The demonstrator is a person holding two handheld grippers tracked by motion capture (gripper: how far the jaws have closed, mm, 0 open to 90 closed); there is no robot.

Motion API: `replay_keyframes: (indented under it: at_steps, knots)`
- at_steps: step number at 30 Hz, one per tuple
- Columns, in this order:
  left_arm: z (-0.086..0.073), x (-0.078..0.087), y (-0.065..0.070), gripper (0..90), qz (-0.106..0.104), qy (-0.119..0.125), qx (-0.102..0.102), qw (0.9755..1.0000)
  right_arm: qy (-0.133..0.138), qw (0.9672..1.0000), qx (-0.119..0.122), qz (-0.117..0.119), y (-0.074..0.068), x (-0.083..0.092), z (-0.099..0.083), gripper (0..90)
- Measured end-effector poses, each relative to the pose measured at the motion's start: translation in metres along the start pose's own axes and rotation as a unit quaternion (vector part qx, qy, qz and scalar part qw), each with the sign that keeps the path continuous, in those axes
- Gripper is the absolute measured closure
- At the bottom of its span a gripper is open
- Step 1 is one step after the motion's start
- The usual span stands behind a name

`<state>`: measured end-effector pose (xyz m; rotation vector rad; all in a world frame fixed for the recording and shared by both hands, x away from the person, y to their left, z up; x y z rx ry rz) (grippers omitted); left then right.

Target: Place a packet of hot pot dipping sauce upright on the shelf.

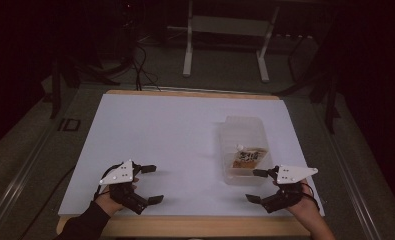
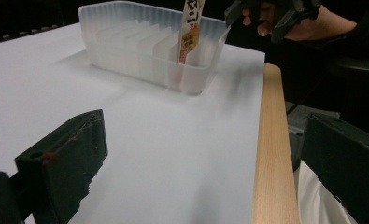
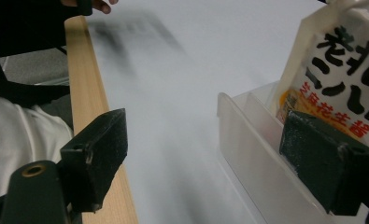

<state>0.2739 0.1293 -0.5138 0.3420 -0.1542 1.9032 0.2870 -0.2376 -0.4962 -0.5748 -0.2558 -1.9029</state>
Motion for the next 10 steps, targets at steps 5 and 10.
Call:
replay_keyframes:
  at_steps: [5, 10]
  knots:
    - [0.0007, 0.0009, -0.0007, 1.5, 0.004, 0.004, 0.000, 1.0000, 0.005, 0.9999, -0.011, -0.005, 0.0029, 0.0012, 0.0010, 15.3]
    - [0.0007, 0.0009, -0.0009, 1.5, 0.004, 0.004, -0.001, 1.0000, -0.002, 0.9999, -0.011, -0.006, 0.0037, 0.0002, -0.0015, 15.3]
Point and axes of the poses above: each handheld gripper's, and its own axes: x roughly backward along the jaws, z roughly out of its top, y roughly to its right, the point moved 6 cm from there along -x, roughly forward along the jaws, and after that the axes turned 3 degrees about -x, right-handed, at the moved point
